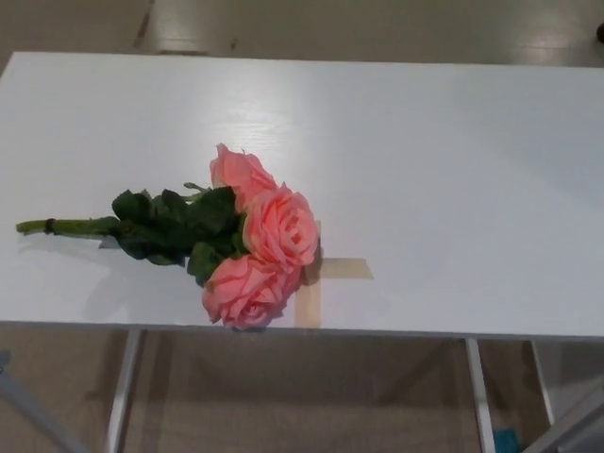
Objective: Use the left hand to pick up the rose and passes it to a human.
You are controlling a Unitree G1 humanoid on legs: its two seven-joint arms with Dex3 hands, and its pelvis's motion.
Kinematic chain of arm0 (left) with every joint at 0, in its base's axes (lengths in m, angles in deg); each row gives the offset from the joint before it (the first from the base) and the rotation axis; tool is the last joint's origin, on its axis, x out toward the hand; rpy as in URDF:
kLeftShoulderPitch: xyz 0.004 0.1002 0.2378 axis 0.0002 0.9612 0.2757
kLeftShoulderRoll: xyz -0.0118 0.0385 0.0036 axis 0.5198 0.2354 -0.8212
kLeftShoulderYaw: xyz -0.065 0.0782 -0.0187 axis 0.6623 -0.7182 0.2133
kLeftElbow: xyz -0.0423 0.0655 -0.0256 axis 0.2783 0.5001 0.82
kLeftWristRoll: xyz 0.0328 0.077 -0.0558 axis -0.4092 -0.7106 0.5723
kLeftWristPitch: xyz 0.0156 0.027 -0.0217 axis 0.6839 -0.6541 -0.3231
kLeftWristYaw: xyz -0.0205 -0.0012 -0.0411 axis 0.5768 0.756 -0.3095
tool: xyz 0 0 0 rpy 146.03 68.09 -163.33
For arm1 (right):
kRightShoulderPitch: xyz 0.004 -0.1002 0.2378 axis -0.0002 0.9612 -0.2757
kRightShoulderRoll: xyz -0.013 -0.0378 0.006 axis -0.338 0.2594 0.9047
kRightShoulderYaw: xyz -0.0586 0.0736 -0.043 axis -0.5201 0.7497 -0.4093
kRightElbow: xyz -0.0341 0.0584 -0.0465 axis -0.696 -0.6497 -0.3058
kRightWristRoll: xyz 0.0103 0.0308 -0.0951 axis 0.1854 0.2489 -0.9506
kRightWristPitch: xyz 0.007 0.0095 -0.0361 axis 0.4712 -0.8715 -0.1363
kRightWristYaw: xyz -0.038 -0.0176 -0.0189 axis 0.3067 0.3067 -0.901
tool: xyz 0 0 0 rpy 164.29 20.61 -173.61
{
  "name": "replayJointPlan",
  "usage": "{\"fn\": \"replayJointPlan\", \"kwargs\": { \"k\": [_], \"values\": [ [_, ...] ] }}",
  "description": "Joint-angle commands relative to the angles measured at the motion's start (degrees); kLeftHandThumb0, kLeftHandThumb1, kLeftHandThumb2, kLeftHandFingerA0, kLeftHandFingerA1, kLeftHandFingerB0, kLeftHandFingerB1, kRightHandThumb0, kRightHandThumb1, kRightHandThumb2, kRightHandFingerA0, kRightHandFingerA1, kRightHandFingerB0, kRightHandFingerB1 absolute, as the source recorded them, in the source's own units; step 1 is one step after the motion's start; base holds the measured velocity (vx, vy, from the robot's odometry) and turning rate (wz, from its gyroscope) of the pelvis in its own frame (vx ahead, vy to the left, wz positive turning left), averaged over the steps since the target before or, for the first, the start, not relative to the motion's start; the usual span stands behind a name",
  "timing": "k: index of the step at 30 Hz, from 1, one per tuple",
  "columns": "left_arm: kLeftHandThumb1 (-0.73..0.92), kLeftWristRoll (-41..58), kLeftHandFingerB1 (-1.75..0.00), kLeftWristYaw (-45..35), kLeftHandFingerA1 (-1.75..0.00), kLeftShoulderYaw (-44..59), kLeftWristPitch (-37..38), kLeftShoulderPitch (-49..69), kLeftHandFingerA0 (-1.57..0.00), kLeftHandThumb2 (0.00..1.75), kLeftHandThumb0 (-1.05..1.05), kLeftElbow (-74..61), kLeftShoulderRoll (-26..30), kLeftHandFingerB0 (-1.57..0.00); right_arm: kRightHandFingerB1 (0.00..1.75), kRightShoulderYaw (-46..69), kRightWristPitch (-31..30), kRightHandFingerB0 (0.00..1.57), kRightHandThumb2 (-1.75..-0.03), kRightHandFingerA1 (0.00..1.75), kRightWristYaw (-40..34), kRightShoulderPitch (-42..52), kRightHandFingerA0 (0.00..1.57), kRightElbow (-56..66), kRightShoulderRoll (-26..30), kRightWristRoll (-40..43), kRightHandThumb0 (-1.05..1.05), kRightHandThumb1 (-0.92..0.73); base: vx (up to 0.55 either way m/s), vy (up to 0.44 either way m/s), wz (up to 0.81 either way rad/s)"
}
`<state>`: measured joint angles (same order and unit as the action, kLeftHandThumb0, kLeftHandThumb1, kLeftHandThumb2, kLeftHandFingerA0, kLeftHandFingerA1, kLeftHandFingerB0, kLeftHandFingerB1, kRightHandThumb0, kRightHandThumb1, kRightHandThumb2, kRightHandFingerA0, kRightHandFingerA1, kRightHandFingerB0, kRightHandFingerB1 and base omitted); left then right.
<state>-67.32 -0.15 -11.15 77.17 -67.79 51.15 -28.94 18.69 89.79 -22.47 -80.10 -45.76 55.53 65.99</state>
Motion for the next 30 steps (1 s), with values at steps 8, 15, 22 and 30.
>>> {"fn": "replayJointPlan", "kwargs": {
  "k": [8,15,22,30],
  "values": [
    [0.46,2.27,-0.33,-3.19,-0.43,2.25,2.62,0.10,-0.61,0.54,-0.42,-0.62,0.07,-0.34,0.30,0.35,1.79,0.31,-0.63,0.62,-1.25,0.17,0.56,-1.03,-0.17,0.35,-0.52,-0.75,0.00,0.000,0.00],
    [0.43,-0.60,-0.30,-15.75,-0.36,-4.58,13.58,8.44,-0.34,0.53,-0.49,-14.05,5.24,-0.30,0.30,-0.46,1.73,0.31,-0.63,0.61,-1.82,0.17,0.56,-1.02,0.07,-0.46,-0.52,-0.75,0.00,0.000,0.00],
    [0.37,12.32,-0.43,-30.44,-0.49,-2.42,12.87,28.67,-0.55,0.67,-0.53,-55.15,10.23,-0.45,0.31,-0.45,1.87,0.31,-0.63,0.64,-1.85,0.15,0.59,-1.07,0.85,-0.33,-0.52,-0.75,0.00,0.000,0.00],
    [0.42,26.15,-0.37,-38.43,-0.42,7.56,7.34,43.20,-0.56,0.53,-0.42,-88.08,16.93,-0.52,0.46,-0.65,1.62,0.24,-0.93,0.72,-1.89,-0.26,0.58,-1.14,0.82,-0.51,-0.57,-0.62,0.00,0.000,0.00]
  ]
}}
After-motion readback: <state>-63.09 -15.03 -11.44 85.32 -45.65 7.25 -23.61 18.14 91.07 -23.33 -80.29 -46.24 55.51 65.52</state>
